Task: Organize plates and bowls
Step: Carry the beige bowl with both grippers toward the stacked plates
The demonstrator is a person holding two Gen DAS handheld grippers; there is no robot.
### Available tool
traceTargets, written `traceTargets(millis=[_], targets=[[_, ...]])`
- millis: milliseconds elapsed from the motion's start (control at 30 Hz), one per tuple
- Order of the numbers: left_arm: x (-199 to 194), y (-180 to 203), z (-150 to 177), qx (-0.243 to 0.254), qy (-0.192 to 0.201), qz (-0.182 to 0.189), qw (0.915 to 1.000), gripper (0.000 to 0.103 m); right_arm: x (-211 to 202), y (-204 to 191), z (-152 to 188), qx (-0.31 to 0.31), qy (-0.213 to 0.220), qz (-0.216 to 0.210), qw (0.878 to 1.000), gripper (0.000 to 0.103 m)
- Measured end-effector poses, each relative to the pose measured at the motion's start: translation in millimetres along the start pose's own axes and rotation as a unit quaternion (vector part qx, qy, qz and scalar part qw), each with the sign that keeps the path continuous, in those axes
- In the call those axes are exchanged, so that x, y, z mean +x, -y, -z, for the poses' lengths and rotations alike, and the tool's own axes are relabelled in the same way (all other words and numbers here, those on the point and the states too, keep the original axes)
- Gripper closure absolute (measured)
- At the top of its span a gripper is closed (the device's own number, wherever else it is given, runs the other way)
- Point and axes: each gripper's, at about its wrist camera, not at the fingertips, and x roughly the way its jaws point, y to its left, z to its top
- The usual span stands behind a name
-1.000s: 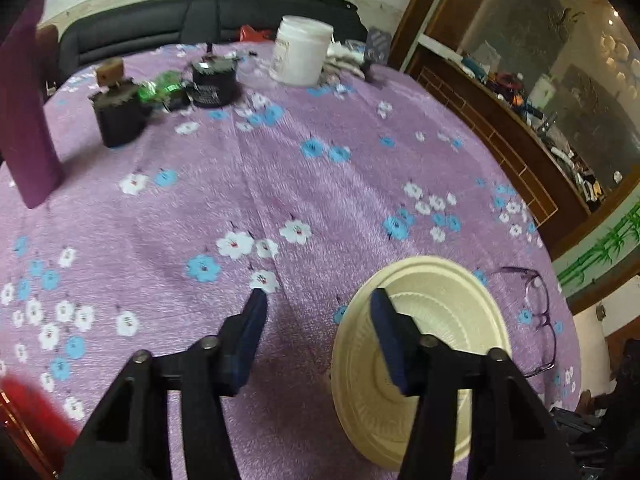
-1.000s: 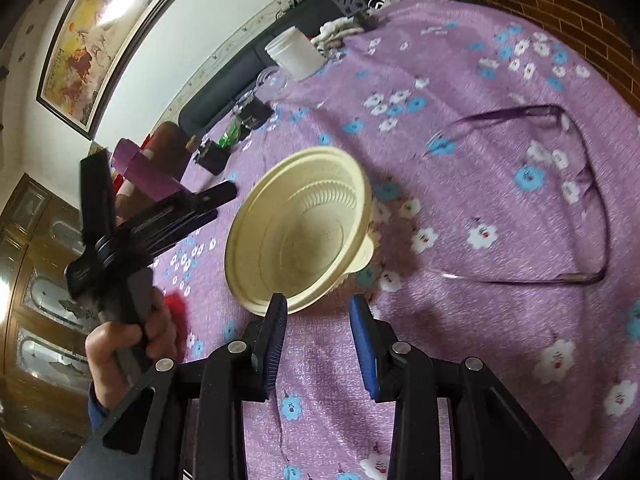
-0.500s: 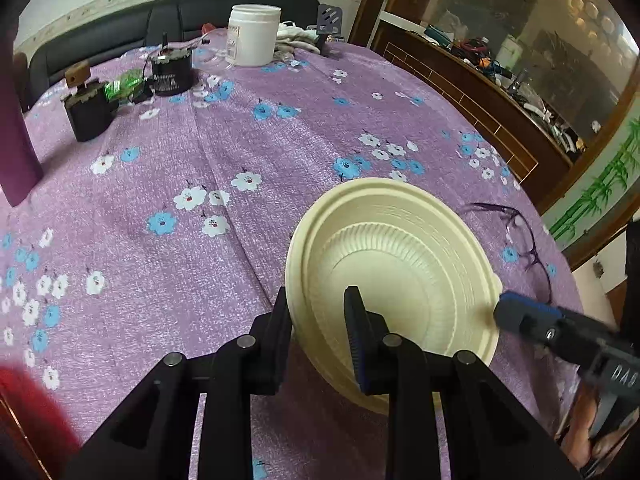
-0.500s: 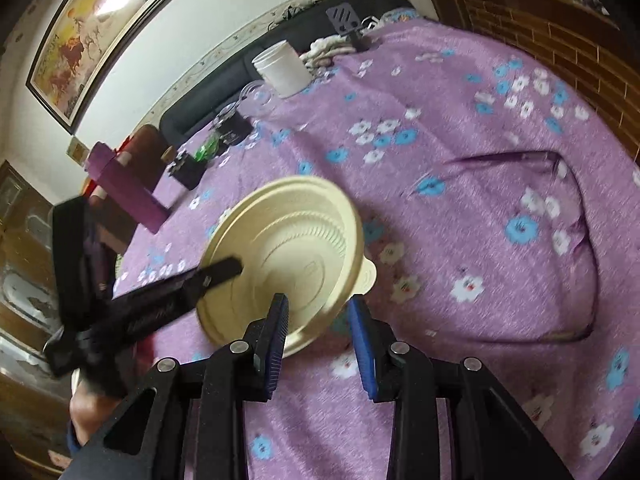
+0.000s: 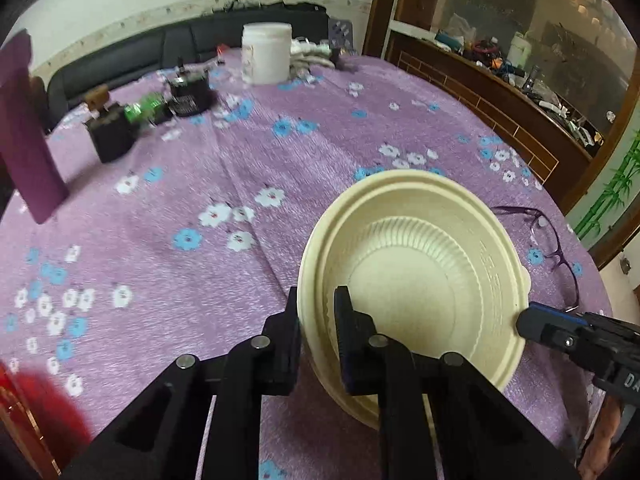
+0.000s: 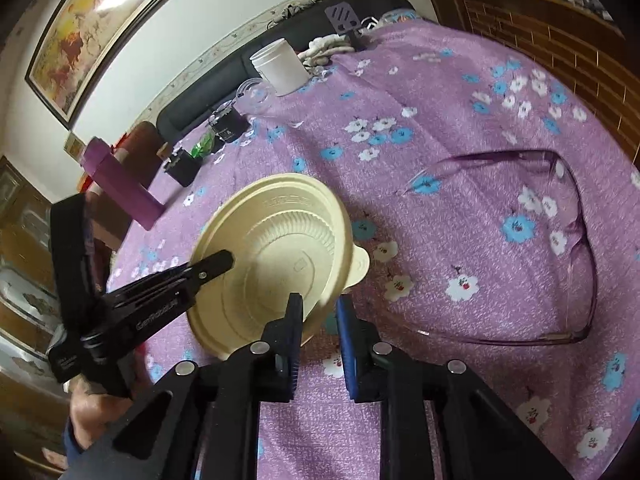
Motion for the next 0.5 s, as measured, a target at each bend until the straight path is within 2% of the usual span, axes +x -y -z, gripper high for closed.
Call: traceTargets(millis=[167,333,500], targets=[[-26,-4,15,-0.003,0.006,-0.013,0.9999,0.088,-6,-7,3,-0.006,-0.004,-0.015,1.000,0.088],[-58,-14,49,-0.006,0.007,-0.027,0.9996,0.084,-14,-28,12,-0.037,-0.024,-0.041,0.998,0.088],[-68,-27,74,-0.027,0.015,-0.069,0.9971,0.084,-10,-57,29,-0.089,-0.040,-0.047,0.994,0.088]])
